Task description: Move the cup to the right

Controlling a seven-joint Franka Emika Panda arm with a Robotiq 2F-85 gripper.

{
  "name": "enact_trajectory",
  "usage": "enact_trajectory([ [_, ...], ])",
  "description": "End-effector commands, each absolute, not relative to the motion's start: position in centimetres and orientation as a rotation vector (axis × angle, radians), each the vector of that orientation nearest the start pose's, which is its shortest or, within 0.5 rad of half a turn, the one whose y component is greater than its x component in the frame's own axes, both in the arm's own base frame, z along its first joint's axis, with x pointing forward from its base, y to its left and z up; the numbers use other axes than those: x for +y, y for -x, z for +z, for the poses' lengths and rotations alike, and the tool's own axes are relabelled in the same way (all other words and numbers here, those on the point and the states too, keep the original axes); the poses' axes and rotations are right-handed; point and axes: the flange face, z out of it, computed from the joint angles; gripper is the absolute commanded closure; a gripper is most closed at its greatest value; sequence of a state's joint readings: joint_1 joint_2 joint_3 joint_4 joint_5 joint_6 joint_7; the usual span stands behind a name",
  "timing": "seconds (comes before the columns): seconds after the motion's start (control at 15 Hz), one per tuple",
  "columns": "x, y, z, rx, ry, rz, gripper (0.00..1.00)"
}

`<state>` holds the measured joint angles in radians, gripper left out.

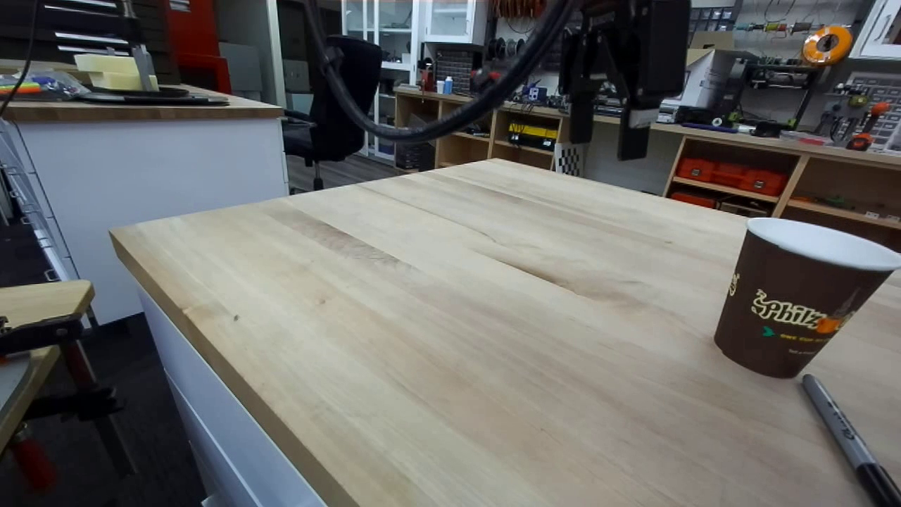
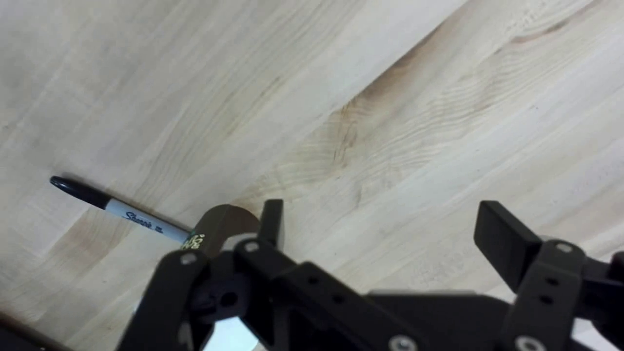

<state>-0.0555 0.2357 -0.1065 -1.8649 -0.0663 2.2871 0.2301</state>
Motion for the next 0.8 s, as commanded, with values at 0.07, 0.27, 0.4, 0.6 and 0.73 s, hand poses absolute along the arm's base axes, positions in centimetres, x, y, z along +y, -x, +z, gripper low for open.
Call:
enact_trajectory([
  [0.07, -10.03, -61.81, 41.11, 0.554, 3.158, -0.267, 0.0],
  [0.27, -10.0, -61.48, 41.02, 0.554, 3.159, -0.257, 0.0],
  [0.4, -10.0, -61.45, 40.95, 0.554, 3.159, -0.254, 0.0],
  [0.6, -10.0, -61.44, 40.92, 0.554, 3.159, -0.253, 0.0],
  [0.73, -10.0, -61.43, 40.91, 0.554, 3.159, -0.253, 0.0],
])
